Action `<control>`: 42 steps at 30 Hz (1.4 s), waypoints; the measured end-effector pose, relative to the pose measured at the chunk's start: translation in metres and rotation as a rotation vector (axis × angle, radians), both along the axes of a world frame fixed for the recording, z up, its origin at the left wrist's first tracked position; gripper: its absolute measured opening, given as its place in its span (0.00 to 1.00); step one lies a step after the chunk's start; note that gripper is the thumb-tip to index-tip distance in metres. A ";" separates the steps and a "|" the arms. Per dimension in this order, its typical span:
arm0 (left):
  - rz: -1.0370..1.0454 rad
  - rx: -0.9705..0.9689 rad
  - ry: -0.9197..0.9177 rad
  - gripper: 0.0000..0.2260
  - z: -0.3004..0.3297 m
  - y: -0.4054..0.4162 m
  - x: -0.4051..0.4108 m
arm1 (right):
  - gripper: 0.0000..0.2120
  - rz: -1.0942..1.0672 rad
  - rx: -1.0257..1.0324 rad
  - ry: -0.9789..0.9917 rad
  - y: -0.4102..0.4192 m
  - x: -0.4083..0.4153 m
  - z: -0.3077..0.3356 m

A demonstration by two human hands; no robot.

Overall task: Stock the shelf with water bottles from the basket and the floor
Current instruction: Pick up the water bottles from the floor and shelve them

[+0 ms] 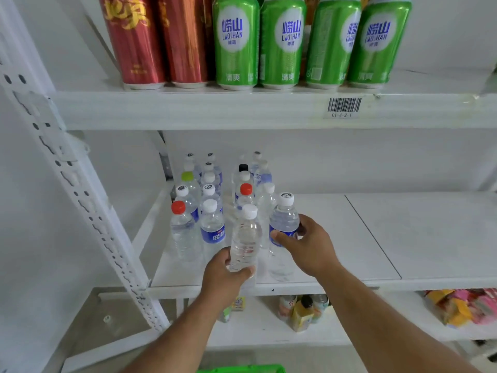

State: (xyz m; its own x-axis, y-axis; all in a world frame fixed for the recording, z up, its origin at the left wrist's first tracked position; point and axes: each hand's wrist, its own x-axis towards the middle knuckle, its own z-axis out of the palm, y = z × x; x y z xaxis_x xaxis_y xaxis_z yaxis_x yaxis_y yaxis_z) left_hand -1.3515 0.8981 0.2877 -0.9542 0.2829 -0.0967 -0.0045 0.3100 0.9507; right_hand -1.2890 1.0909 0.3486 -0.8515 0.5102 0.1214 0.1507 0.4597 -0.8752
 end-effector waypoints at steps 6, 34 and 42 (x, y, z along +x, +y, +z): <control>0.033 0.009 -0.033 0.17 -0.013 0.023 -0.025 | 0.19 0.032 -0.049 -0.025 0.014 -0.026 -0.014; 0.028 -0.003 -0.022 0.22 -0.055 0.052 -0.072 | 0.24 0.107 -0.160 -0.094 0.023 -0.066 -0.054; -0.020 -0.054 -0.027 0.24 -0.052 0.053 -0.069 | 0.31 0.121 -0.158 -0.151 0.019 -0.058 -0.064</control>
State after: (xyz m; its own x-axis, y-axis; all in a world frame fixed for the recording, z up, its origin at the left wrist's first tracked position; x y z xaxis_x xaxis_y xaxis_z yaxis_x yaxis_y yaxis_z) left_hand -1.4204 0.9506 0.2355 -0.9452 0.2960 -0.1378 -0.0227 0.3613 0.9322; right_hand -1.3473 1.1100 0.2851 -0.9101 0.4055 -0.0854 0.2375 0.3416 -0.9093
